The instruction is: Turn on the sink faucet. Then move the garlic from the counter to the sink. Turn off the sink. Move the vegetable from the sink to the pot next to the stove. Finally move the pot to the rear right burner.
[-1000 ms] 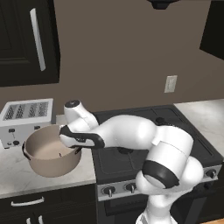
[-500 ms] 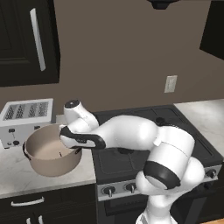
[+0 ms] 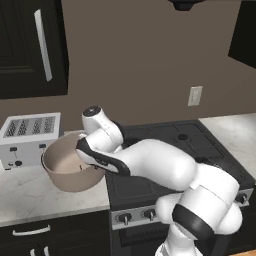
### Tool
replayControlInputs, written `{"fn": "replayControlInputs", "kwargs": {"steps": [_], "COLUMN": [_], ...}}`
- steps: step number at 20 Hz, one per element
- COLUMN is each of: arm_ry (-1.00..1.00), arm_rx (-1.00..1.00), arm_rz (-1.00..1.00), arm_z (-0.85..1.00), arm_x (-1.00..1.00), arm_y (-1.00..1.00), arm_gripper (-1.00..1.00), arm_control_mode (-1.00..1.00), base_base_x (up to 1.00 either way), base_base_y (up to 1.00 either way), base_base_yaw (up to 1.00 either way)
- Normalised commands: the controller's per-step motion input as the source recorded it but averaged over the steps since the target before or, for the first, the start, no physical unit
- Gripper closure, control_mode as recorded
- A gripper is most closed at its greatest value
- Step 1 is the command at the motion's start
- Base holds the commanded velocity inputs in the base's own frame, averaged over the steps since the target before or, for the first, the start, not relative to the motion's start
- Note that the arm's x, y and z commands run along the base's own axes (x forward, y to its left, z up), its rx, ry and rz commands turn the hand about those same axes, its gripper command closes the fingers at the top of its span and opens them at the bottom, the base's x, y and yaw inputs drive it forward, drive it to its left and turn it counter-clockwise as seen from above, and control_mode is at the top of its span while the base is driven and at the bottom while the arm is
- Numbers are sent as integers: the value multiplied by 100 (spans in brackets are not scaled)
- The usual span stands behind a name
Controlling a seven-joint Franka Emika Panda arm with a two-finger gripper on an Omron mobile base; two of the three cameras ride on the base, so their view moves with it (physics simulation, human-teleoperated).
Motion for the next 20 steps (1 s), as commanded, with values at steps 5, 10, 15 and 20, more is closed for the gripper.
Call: {"fn": "replayControlInputs", "kwargs": {"steps": [5,10,15,20], "arm_ry": [-8,-10,-13,-8], "arm_rx": [2,1,1,6], "arm_rz": [-16,-16,-16,-17], "arm_z": [29,34,44,47], "arm_x": [-18,-12,-3,0], "arm_y": [-64,-71,-73,-78], "arm_gripper": [100,100,100,100], "arm_control_mode": [-100,-100,-100,-100], "base_base_x": [0,0,0,0], "base_base_y": [0,0,0,0], "base_base_yaw": [0,0,0,0]}}
